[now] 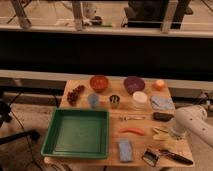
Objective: Place banana in metal cup
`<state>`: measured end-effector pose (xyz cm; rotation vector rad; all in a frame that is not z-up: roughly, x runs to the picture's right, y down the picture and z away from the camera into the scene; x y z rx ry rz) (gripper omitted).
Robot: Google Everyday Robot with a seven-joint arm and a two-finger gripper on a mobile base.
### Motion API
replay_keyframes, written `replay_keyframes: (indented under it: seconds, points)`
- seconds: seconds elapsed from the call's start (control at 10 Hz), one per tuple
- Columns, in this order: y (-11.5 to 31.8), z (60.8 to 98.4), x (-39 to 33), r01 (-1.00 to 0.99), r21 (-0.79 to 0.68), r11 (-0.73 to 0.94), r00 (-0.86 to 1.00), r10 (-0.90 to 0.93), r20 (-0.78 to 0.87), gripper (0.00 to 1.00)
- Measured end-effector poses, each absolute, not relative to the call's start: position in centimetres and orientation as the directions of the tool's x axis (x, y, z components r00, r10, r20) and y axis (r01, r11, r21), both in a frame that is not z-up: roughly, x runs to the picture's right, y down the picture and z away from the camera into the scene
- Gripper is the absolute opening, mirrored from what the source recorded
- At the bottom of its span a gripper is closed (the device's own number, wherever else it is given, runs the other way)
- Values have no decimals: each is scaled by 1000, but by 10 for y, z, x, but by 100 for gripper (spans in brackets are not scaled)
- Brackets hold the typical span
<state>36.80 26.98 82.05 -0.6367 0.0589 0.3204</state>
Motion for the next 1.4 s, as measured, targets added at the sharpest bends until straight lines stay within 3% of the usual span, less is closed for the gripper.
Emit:
replay_keyframes:
  seconds: [0.1,0.6,0.8,1.4]
  points:
    - [269,821,368,-313,-574,757,949,277,-152,67]
    - [265,813,368,-312,-579,753,949,279,-148,13]
    - [263,810,370,-312,-578,754,949,277,-150,0]
    - [247,789,368,-295,-535,792,953,284,-105,0]
